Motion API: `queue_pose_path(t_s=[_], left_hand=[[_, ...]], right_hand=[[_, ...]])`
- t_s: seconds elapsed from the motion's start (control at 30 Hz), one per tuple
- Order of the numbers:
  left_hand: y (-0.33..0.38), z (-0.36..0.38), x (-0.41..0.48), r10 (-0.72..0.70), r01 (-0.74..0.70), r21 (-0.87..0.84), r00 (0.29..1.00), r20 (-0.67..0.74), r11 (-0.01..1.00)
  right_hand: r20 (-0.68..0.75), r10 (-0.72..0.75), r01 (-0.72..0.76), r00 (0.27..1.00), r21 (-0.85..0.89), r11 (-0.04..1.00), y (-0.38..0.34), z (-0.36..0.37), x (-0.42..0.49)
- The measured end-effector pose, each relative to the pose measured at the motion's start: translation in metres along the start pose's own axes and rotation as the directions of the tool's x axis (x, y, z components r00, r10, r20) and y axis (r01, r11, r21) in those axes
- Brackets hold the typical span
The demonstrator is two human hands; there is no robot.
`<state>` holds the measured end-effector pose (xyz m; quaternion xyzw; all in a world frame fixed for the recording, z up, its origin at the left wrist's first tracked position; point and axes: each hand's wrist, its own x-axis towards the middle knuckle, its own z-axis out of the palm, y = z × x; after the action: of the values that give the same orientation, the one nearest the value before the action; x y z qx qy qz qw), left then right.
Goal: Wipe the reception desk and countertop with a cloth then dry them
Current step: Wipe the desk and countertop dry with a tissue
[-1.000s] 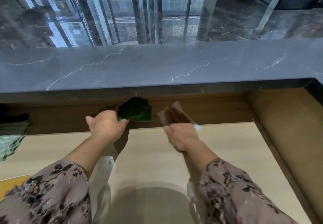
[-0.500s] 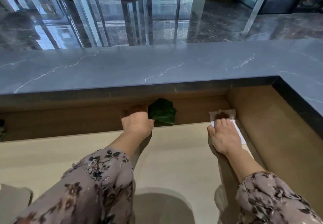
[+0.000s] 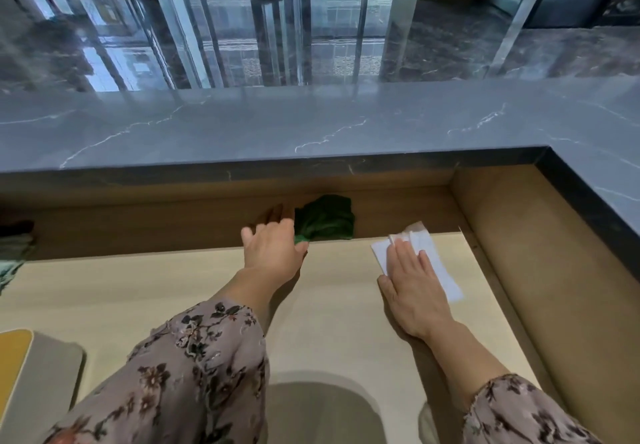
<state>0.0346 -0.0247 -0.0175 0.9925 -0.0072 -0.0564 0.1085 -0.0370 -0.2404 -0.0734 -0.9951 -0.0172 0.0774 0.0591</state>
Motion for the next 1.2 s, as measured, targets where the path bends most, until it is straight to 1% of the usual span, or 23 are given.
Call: queue_pose_path(t_s=[0.1,0.23,0.3,0.5,0.57,0.67,0.77,0.87,0.97,1.03,1.13,1.2], left_hand=[[-0.012,0.002,-0.014,0.011,-0.016,-0.066,0.997,-0.076,0.998],[-0.030,-0.003,-0.049,-0.050,0.047,-0.114,0.999,-0.019,0.992],[-0.041,-0.007,-0.068,-0.073,0.072,-0.121,0.997,-0.002,0.990],[-0.070,-0.021,-0.117,-0.088,0.084,-0.199,0.996,-0.010,0.976],[-0.082,-0.028,-0.127,-0.090,0.087,-0.205,0.996,-0.004,0.975],[-0.100,-0.041,-0.137,-0.084,0.083,-0.238,0.996,0.006,0.968],[-0.115,-0.054,-0.143,-0.039,0.040,-0.252,0.999,0.008,0.967],[-0.134,-0.065,-0.149,0.007,-0.009,-0.246,1.000,-0.006,0.969],[-0.164,-0.079,-0.160,0.042,-0.051,-0.249,0.998,-0.043,0.967],[-0.191,-0.090,-0.170,0.050,-0.067,-0.267,0.996,-0.069,0.961],[-0.235,-0.107,-0.184,0.028,-0.068,-0.303,0.990,-0.135,0.950],[-0.262,-0.116,-0.189,-0.005,-0.053,-0.323,0.984,-0.177,0.945]], right_hand=[[0.005,-0.017,0.016,1.000,0.072,0.997,-0.023,0.009,-0.012],[0.005,-0.086,0.083,0.996,0.194,0.977,-0.060,0.019,-0.034],[0.003,-0.119,0.115,0.993,0.227,0.967,-0.084,0.024,-0.048],[0.034,-0.266,0.243,0.963,0.311,0.919,-0.161,0.035,-0.097],[0.062,-0.302,0.265,0.951,0.336,0.904,-0.176,0.036,-0.111],[0.078,-0.334,0.303,0.939,0.272,0.914,-0.169,0.033,-0.116],[0.128,-0.394,0.369,0.910,0.182,0.911,-0.148,0.035,-0.111],[0.122,-0.373,0.363,0.920,0.101,0.926,-0.150,0.042,-0.109],[0.070,-0.284,0.277,0.956,0.096,0.956,-0.164,0.046,-0.111],[0.059,-0.245,0.239,0.968,0.086,0.967,-0.171,0.047,-0.113],[0.054,-0.184,0.175,0.981,0.141,0.975,-0.185,0.050,-0.114],[0.061,-0.176,0.163,0.983,0.173,0.971,-0.208,0.053,-0.119]])
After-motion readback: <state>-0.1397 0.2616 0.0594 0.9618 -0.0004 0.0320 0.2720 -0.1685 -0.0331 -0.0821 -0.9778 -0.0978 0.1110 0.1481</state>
